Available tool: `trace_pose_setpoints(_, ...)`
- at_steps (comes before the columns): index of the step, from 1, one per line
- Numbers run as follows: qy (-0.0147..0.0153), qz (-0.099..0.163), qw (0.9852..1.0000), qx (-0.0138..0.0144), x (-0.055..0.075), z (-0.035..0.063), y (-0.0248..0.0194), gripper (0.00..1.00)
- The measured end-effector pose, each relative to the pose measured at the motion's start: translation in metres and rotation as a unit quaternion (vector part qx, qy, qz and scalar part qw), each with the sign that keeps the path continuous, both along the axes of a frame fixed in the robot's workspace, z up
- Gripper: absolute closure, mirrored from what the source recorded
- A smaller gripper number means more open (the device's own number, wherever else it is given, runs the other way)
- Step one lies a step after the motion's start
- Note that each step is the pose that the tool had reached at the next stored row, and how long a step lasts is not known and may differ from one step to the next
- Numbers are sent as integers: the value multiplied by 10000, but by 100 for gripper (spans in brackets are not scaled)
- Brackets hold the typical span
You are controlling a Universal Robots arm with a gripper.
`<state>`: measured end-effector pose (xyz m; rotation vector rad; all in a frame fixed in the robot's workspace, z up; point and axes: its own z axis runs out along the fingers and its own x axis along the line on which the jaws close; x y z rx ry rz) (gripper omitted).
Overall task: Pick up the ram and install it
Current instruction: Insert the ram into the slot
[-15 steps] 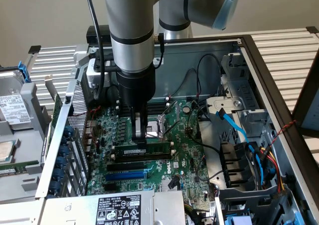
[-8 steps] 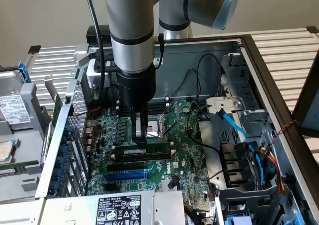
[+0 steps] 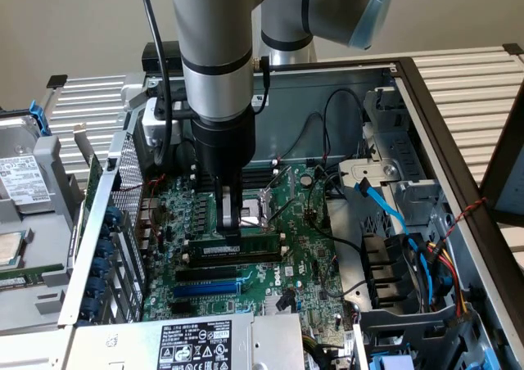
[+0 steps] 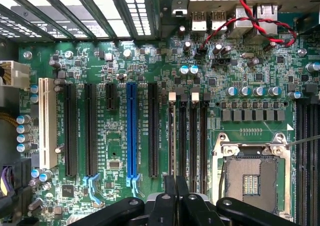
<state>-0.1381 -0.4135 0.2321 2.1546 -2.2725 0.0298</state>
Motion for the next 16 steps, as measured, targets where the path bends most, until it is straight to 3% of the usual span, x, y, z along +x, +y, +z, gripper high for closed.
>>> trace_pose_setpoints(12,0,0,10000,-1,0,0,0,88)
trace_pose_setpoints(14,0,0,10000,0,0,0,0,87)
trace_pose_setpoints(15,0,0,10000,-1,0,0,0,80)
trace_pose_setpoints(16,1,0,10000,-12,0,64,0,80)
